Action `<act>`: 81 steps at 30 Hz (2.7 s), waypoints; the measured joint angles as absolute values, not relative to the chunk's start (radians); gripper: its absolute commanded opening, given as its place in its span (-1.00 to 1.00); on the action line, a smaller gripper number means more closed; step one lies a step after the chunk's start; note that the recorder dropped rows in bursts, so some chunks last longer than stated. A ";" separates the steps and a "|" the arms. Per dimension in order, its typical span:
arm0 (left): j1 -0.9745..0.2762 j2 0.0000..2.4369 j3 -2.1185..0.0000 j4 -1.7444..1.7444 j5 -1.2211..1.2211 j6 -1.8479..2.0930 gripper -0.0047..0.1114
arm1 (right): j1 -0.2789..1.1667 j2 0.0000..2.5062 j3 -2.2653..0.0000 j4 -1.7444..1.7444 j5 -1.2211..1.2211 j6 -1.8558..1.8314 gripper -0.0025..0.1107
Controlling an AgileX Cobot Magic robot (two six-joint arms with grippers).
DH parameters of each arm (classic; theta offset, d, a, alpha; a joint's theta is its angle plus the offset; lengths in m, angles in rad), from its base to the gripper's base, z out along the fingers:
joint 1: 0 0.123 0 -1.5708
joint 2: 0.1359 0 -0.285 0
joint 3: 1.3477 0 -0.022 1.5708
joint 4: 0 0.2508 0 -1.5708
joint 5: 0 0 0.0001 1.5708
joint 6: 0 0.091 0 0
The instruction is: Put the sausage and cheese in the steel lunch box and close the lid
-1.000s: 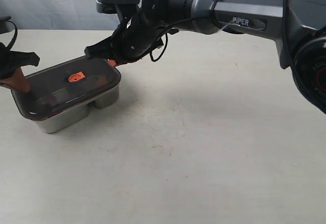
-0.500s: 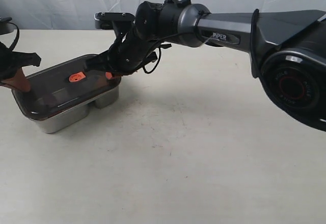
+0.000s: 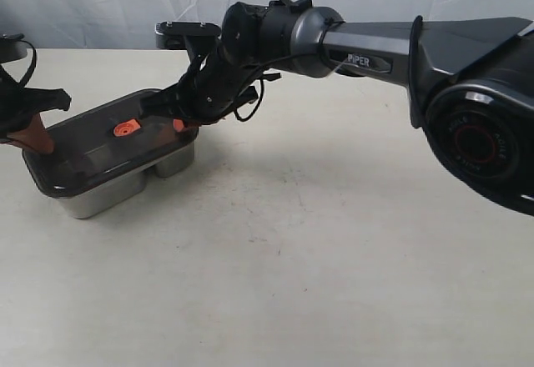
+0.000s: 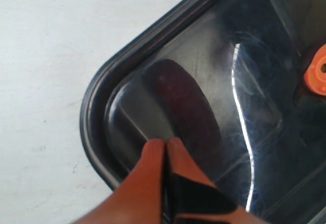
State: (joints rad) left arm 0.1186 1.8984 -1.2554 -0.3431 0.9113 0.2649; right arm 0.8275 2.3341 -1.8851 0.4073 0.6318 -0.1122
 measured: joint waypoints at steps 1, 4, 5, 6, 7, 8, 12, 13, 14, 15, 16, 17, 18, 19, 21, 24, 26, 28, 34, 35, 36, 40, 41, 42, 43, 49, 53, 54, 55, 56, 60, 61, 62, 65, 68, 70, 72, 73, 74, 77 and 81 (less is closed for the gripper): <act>0.119 1.898 -1.255 -0.345 0.911 0.264 -0.92 | 0.827 2.335 -1.885 0.407 0.640 -0.112 -0.97; 0.119 1.898 -1.255 -0.352 0.911 0.264 -0.92 | 0.827 2.339 -1.887 0.411 0.650 -0.114 -0.97; 0.119 1.898 -1.255 -0.354 0.911 0.264 -0.92 | 0.827 2.339 -1.889 0.411 0.654 -0.114 -0.97; 0.119 1.900 -1.255 -0.356 0.911 0.264 -0.92 | 0.827 2.341 -1.891 0.411 0.656 -0.114 -0.97; 0.120 1.900 -1.255 -0.358 0.911 0.264 -0.92 | 0.826 2.341 -1.893 0.411 0.659 -0.114 -0.97; 0.122 1.900 -1.255 -0.363 0.911 0.264 -0.92 | 0.826 2.342 -1.893 0.415 0.660 -0.114 -0.97; 0.124 1.902 -1.255 -0.368 0.913 0.264 -0.92 | 0.826 2.342 -1.893 0.419 0.663 -0.110 -0.97; 0.124 1.902 -1.255 -0.368 0.913 0.264 -0.92 | 0.826 2.342 -1.894 0.419 0.665 -0.109 -0.97; 0.124 1.902 -1.255 -0.370 0.913 0.266 -0.92 | 0.826 2.342 -1.894 0.419 0.665 -0.108 -0.97; 0.124 1.904 -1.255 -0.370 0.913 0.266 -0.92 | 0.826 2.342 -1.894 0.419 0.665 -0.108 -0.97; 0.124 1.904 -1.255 -0.370 0.913 0.266 -0.92 | 0.826 2.342 -1.894 0.419 0.665 -0.107 -0.97; 0.124 1.904 -1.255 -0.370 0.913 0.266 -0.92 | 0.826 2.342 -1.894 0.419 0.665 -0.105 -0.97; 0.124 1.904 -1.255 -0.370 0.913 0.266 -0.92 | 0.826 2.342 -1.894 0.419 0.665 -0.105 -0.97; 0.124 1.904 -1.255 -0.372 0.913 0.266 -0.92 | 0.826 2.342 -1.894 0.419 0.665 -0.102 -0.97; 0.124 1.904 -1.255 -0.383 0.908 0.268 -0.92 | 0.826 2.342 -1.894 0.419 0.669 -0.103 -0.97; 0.124 1.906 -1.255 -0.438 0.886 0.307 -0.92 | 0.826 2.342 -1.894 0.419 0.671 -0.100 -0.97; 0.124 1.901 -1.253 -0.476 0.874 0.347 -0.92 | 0.826 2.339 -1.894 0.406 0.671 -0.099 -0.97; 0.124 1.877 -1.243 -0.484 0.860 0.367 -0.92 | 0.826 2.321 -1.889 0.373 0.679 -0.095 -0.97; 0.124 1.671 -1.235 -0.499 0.780 0.412 -0.92 | 0.829 2.148 -1.880 0.229 0.733 -0.084 -0.97; 0.124 1.618 -1.235 -0.504 0.770 0.427 -0.92 | 0.829 2.105 -1.880 0.202 0.752 -0.081 -0.97; 0.124 1.560 -1.233 -0.512 0.759 0.439 -0.92 | 0.829 2.063 -1.878 0.180 0.767 -0.079 -0.97; 0.126 1.302 -1.188 -0.538 0.698 0.481 -0.92 | 0.829 1.886 -1.766 0.135 0.766 -0.075 -0.97; 0.126 1.230 -1.168 -0.538 0.679 0.488 -0.92 | 0.829 1.835 -1.714 0.133 0.749 -0.075 -0.97; 0.126 1.161 -1.145 -0.535 0.661 0.491 -0.92 | 0.829 1.781 -1.654 0.129 0.732 -0.072 -0.97; 0.127 1.108 -1.125 -0.533 0.649 0.495 -0.92 | 0.829 1.736 -1.601 0.129 0.716 -0.069 -0.97; 0.127 0.787 -0.981 -0.523 0.616 0.498 -0.92 | 0.829 1.368 -1.185 0.121 0.595 -0.037 -0.97; 0.125 0.657 -0.896 -0.555 0.645 0.476 -0.92 | 0.829 1.146 -0.973 0.121 0.545 -0.025 -0.97; 0.125 0.638 -0.884 -0.564 0.662 0.467 -0.92 | 0.829 1.112 -0.946 0.121 0.552 -0.023 -0.97; 0.125 0.619 -0.875 -0.570 0.688 0.464 -0.92 | 0.829 1.075 -0.918 0.124 0.569 -0.023 -0.97; 0.125 0.603 -0.867 -0.575 0.715 0.461 -0.92 | 0.829 1.041 -0.898 0.125 0.597 -0.023 -0.97; 0.123 0.558 -0.863 -0.577 0.771 0.458 -0.92 | 0.829 0.950 -0.878 0.136 0.697 -0.023 -0.97; 0.123 0.553 -0.863 -0.577 0.775 0.456 -0.92 | 0.829 0.933 -0.878 0.140 0.706 -0.022 -0.97; 0.123 0.546 -0.863 -0.577 0.777 0.456 -0.92 | 0.829 0.918 -0.878 0.143 0.713 -0.022 -0.97; 0.123 0.540 -0.863 -0.577 0.779 0.456 -0.92 | 0.829 0.891 -0.878 0.153 0.718 -0.022 -0.97; 0.123 0.540 -0.863 -0.577 0.779 0.454 -0.92 | 0.827 0.863 -0.877 0.134 0.704 -0.025 -0.97; 0.123 0.540 -0.863 -0.577 0.779 0.454 -0.92 | 0.795 0.832 -0.876 0.110 0.669 -0.027 -0.97; 0.123 0.540 -0.863 -0.570 0.781 0.454 -0.92 | 0.715 0.794 -0.868 0.080 0.608 -0.027 -0.97; 0.123 0.540 -0.863 -0.567 0.782 0.454 -0.92 | 0.671 0.776 -0.859 0.071 0.568 -0.027 -0.97; 0.123 0.540 -0.863 -0.567 0.784 0.454 -0.92 | 0.611 0.757 -0.839 0.062 0.517 -0.027 -0.97; 0.123 0.540 -0.863 -0.565 0.786 0.454 -0.92 | 0.432 0.701 -0.741 0.051 0.331 -0.027 -0.97; 0.123 0.540 -0.863 -0.563 0.787 0.454 -0.92 | 0.241 0.593 -0.549 0.077 0.132 -0.027 -0.97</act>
